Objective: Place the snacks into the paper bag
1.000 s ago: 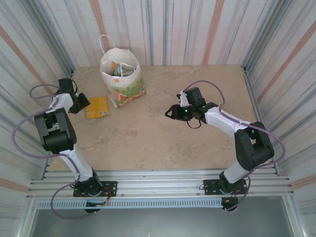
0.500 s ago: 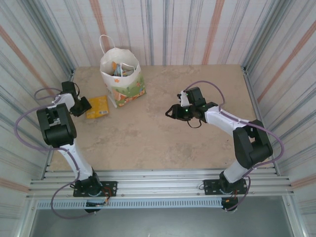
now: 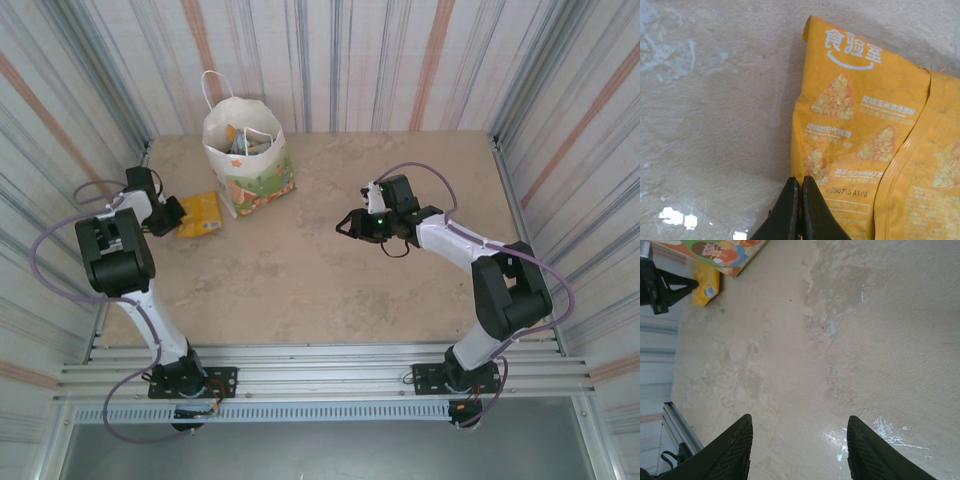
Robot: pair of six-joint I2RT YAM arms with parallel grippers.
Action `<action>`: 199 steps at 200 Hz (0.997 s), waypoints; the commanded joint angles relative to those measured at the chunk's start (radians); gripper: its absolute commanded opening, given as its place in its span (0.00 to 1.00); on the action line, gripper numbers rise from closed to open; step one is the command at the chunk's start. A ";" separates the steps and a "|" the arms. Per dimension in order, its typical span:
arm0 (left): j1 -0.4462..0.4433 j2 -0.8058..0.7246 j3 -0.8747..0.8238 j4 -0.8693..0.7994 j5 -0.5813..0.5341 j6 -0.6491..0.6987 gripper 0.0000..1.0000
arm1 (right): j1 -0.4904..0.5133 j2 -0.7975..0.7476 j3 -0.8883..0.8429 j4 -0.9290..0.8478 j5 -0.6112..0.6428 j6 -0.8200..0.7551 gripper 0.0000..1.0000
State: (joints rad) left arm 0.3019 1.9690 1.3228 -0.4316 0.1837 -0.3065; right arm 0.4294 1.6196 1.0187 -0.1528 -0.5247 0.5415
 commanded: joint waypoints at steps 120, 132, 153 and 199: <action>-0.220 -0.669 -0.160 -0.145 -0.032 0.268 0.00 | 0.028 -0.142 -0.010 -0.007 -0.012 -0.034 0.51; -0.223 -0.715 -0.166 -0.153 0.000 0.302 0.00 | 0.040 -0.163 -0.005 -0.007 0.002 -0.048 0.52; -0.229 -0.794 -0.191 -0.152 0.083 0.385 0.00 | 0.050 -0.194 -0.001 0.000 0.020 -0.066 0.52; -0.311 -0.948 -0.271 -0.133 0.302 0.620 0.00 | 0.071 -0.228 0.041 0.025 -0.008 -0.134 0.51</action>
State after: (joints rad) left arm 0.0349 1.0912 1.0962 -0.5697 0.3183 0.1333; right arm 0.4843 1.4185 1.0042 -0.1402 -0.5179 0.4797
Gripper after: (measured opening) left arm 0.071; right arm 0.509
